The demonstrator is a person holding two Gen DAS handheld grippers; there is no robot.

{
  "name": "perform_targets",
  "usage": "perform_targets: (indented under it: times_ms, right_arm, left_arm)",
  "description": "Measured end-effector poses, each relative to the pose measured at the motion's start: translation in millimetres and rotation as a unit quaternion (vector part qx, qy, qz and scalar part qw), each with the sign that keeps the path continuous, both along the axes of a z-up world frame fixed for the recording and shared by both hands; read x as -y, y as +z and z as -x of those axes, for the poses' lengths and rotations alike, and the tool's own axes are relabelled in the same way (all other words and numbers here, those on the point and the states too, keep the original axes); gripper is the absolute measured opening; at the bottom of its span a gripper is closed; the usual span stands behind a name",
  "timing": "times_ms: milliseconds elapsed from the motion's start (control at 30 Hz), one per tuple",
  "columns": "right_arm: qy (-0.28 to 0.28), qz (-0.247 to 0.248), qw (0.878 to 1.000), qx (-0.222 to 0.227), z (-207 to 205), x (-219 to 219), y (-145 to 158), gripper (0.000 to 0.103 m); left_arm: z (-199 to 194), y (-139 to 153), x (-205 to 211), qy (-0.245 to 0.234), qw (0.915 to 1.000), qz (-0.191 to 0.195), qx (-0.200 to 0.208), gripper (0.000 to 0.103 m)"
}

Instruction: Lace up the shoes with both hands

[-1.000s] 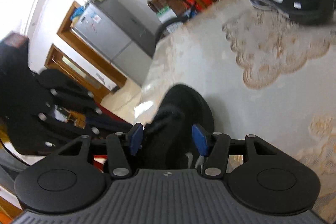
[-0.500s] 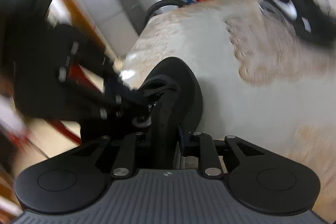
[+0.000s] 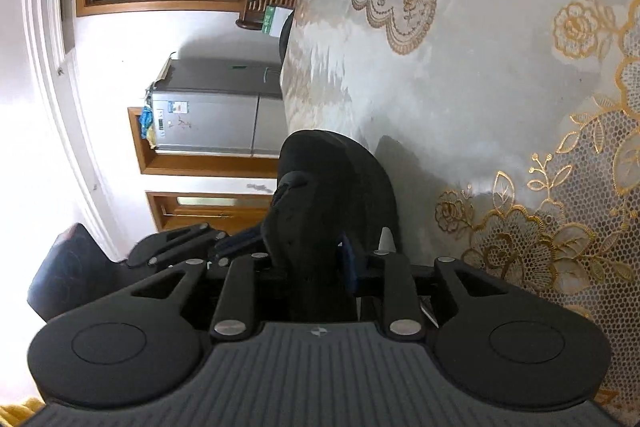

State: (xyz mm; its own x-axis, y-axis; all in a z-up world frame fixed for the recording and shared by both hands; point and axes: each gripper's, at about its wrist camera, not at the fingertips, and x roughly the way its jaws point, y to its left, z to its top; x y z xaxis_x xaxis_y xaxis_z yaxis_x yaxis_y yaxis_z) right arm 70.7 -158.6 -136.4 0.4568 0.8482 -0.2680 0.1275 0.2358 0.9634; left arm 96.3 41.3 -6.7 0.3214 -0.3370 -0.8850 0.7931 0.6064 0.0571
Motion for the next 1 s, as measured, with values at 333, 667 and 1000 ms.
perform_targets:
  times_ms: [333,667,1000]
  right_arm:
    - [0.016,-0.026,0.999,-0.01,10,11,3,0.032]
    - [0.028,-0.015,0.999,-0.004,7,9,8,0.036]
    - [0.033,-0.009,0.999,-0.003,6,6,10,0.042]
  left_arm:
    - [-11,-10,9,-0.014,0.9997,-0.017,-0.01,0.003]
    - [-10,-10,6,-0.015,0.9995,-0.023,-0.012,0.003]
    - [-12,-9,7,-0.012,0.9998,-0.013,-0.004,0.003]
